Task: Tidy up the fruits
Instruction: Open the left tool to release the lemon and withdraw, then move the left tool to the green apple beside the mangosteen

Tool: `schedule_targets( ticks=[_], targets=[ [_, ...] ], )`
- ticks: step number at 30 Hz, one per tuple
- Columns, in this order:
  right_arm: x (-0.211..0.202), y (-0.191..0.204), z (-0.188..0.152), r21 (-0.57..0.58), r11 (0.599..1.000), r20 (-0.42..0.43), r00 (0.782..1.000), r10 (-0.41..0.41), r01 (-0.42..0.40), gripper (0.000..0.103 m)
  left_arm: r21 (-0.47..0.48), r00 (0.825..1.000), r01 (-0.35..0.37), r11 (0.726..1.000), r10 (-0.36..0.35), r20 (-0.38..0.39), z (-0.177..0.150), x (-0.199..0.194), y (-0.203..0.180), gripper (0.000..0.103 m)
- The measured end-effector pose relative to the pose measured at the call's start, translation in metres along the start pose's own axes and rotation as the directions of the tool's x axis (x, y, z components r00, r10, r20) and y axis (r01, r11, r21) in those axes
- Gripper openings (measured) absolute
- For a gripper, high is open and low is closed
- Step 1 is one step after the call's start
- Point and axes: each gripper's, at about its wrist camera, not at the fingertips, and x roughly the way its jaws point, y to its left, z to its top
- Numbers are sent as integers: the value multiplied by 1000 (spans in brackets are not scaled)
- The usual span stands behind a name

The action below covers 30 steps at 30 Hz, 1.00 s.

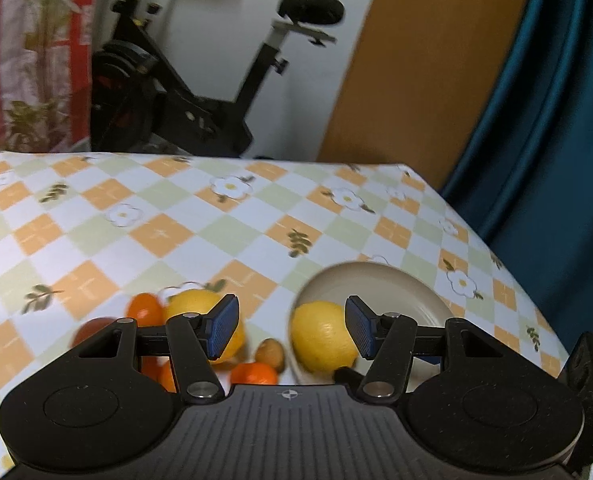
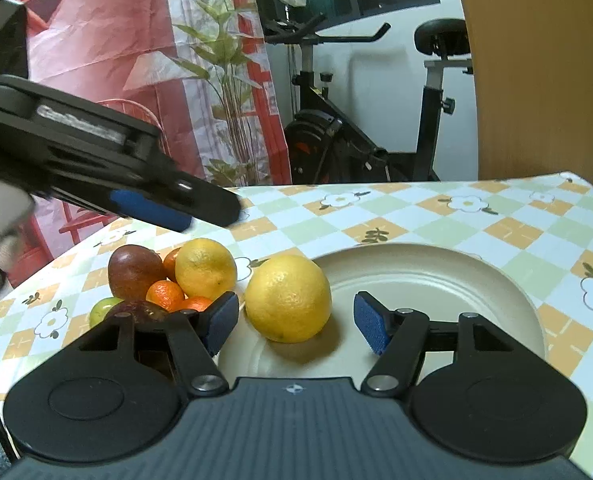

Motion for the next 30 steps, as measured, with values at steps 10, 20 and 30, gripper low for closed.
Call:
schedule_targets(
  ticks=[10,20,30],
  targets=[
    [-22,19,-11,-46,999,3,1000,22,-22,67,-85,996,-55,995,61,64,-21,-47,18,61],
    [-35,58,-11,-171,976,-38,991,129,-134,67,-23,998,-46,999,47,43,-52,-64,12,61],
    [-23,96,-36,-337,913,-140,972,191,-228,68,-134,998,37,990,-43,-43,-73,-51,24,58]
  ],
)
